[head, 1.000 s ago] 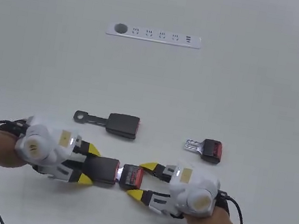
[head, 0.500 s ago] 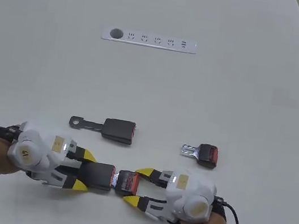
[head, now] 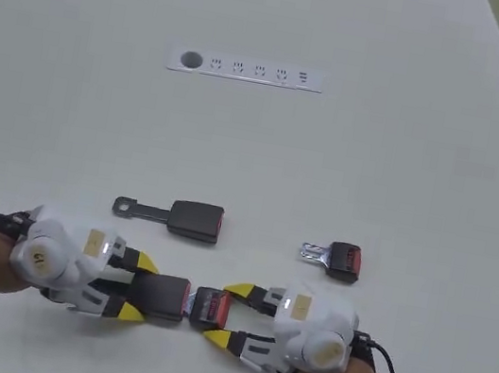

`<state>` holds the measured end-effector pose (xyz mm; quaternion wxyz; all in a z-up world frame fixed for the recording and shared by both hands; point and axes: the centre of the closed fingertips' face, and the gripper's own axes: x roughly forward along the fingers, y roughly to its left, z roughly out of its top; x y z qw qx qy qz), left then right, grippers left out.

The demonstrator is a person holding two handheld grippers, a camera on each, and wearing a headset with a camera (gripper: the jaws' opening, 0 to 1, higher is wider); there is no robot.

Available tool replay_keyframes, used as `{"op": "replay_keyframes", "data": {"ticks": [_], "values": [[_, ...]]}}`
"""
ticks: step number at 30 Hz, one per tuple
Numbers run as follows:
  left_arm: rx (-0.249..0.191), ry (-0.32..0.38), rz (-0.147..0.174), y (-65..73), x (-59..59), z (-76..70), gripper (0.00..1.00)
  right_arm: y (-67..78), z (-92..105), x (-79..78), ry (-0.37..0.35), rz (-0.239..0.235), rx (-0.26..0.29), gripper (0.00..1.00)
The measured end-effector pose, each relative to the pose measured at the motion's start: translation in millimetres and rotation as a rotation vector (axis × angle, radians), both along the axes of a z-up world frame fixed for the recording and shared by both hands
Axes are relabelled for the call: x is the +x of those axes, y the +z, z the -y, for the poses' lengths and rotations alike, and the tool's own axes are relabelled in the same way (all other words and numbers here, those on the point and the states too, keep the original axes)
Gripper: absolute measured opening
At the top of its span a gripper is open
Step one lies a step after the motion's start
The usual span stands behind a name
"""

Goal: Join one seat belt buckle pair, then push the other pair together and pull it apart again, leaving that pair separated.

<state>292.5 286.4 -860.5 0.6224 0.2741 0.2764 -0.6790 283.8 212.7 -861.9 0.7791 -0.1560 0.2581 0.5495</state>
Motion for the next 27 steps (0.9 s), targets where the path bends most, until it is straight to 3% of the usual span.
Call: {"op": "replay_keyframes", "data": {"ticks": [10, 13, 17, 19, 27], "values": [[0.007, -0.005, 0.003, 0.6, -0.3, 0.9, 0.33, 0.8, -0.3, 1.1, -0.002, -0.015, 0.011, 0.32], [0.015, -0.010, 0.002, 1.4, -0.7, 1.9, 0.33, 0.4, -2.0, -1.0, 0.023, 0.012, -0.021, 0.32], [0.037, -0.016, 0.004, 1.8, -0.7, 2.4, 0.33, 1.2, -1.2, -1.0, 0.011, -0.011, -0.022, 0.33], [0.047, -0.020, 0.008, 1.9, -1.4, 2.7, 0.34, 1.6, -0.9, -0.8, 0.030, 0.011, -0.041, 0.34], [0.082, 0.013, 0.004, 1.6, -1.0, 2.9, 0.34, 1.3, -1.1, -0.7, 0.030, -0.001, -0.071, 0.36]]}}
